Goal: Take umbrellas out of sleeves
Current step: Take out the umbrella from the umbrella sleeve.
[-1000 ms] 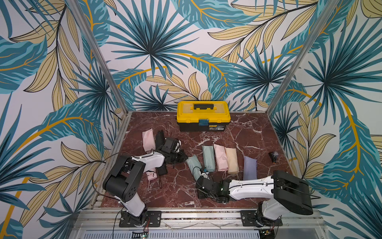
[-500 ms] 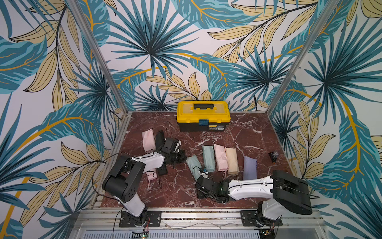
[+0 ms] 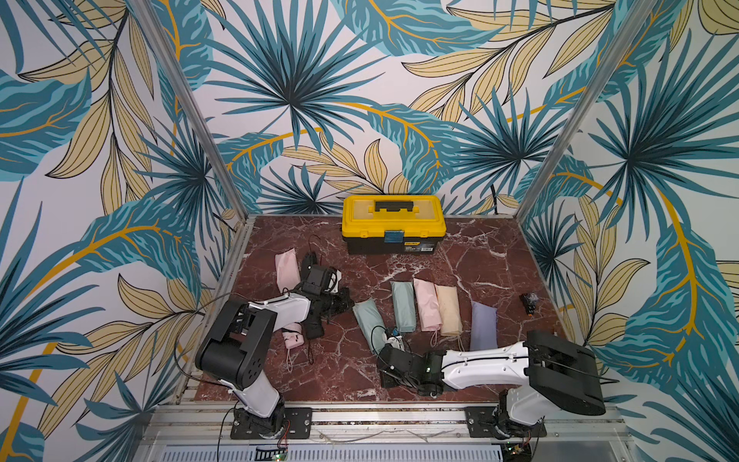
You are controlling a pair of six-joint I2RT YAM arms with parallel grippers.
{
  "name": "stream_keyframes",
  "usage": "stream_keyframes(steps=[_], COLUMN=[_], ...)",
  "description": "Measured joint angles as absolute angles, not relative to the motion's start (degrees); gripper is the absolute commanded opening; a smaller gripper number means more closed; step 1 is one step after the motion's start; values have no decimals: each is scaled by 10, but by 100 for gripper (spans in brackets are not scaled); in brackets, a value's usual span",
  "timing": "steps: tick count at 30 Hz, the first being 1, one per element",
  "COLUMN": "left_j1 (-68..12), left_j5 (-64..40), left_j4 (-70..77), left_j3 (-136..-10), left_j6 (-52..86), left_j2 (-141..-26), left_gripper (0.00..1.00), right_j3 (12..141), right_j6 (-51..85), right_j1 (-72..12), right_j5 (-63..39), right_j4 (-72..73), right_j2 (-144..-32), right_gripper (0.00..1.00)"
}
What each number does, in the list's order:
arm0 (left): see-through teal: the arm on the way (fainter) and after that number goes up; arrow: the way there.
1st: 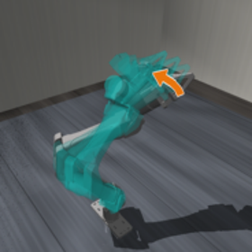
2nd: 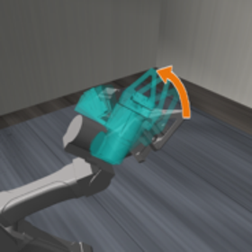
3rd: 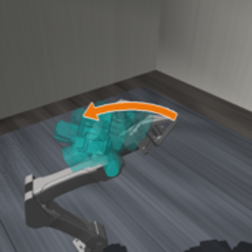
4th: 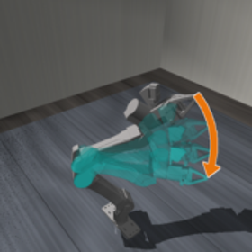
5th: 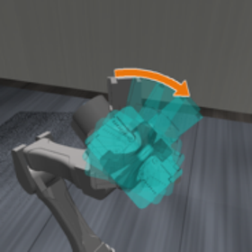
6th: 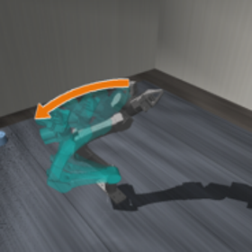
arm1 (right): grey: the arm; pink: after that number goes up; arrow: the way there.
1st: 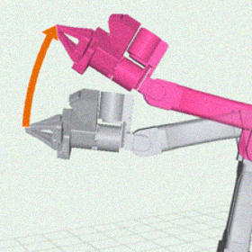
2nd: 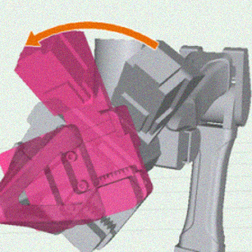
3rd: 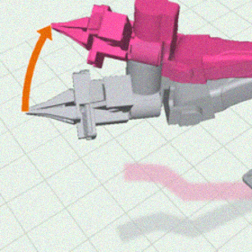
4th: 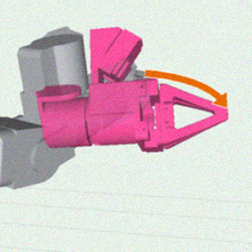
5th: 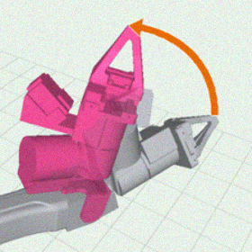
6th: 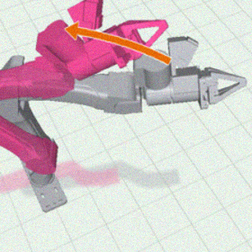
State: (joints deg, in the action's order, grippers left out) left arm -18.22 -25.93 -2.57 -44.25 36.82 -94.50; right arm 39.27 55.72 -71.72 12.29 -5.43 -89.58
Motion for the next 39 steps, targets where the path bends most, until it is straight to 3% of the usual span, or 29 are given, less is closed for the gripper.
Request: stream_keyframes(steps=[39], left_j1=[-161], left_j5=[-298], left_j4=[-100], left_j3=[-507], left_j6=[329], left_j2=[-946], left_gripper=[0], right_j3=[404], right_j6=[594], right_j1=[-785], right_j5=[171], right_j4=[-175], right_j2=[-858], right_gripper=[0])
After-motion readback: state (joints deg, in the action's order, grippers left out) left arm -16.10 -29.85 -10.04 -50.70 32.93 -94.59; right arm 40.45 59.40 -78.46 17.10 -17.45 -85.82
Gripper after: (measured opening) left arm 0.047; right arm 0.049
